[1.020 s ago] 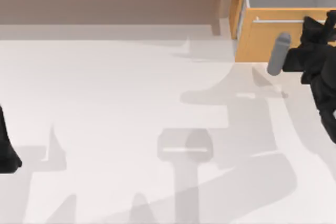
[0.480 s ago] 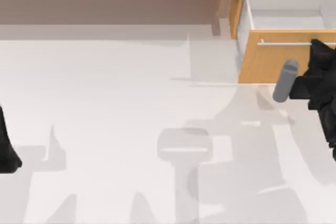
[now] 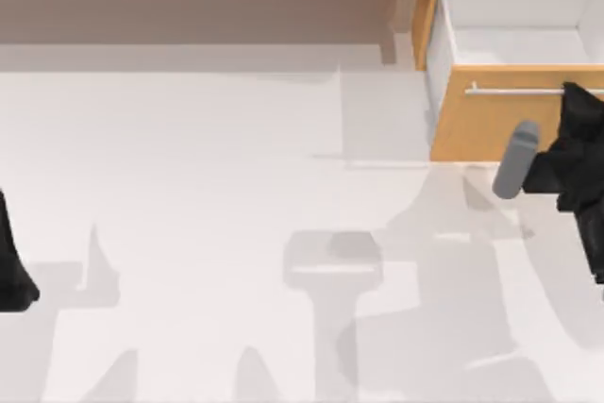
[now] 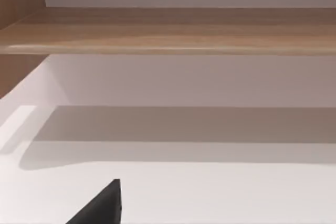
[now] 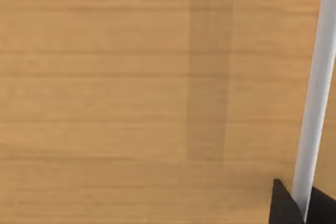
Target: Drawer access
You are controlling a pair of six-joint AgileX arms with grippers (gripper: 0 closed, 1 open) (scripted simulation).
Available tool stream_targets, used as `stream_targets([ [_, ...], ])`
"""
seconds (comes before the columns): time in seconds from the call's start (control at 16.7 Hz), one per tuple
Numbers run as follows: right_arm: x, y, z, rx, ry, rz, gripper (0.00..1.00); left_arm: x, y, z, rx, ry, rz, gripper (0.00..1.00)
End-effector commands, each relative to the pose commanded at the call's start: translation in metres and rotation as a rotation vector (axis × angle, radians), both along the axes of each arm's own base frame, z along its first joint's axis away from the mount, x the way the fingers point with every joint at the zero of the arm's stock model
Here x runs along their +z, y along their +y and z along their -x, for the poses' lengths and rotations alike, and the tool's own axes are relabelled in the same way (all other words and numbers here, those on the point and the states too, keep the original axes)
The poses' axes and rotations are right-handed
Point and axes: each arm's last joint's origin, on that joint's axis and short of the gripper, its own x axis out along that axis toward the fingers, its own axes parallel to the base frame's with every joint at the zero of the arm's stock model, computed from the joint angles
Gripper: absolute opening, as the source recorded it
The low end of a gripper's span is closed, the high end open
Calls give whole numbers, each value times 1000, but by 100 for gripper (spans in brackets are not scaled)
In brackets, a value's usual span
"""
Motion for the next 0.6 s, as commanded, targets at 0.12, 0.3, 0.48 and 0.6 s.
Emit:
stream_targets([
  [0.12,-1,0,18,-1,4,0,0,0,0,0,0,0,0,100],
  [0.3,0,-1,41,0,5,2,0,0,0,0,0,0,0,100],
  [0.48,0,-1,46,0,2,2,0,0,0,0,0,0,0,100],
  [0.6,0,-1,46,0,2,2,0,0,0,0,0,0,0,100],
])
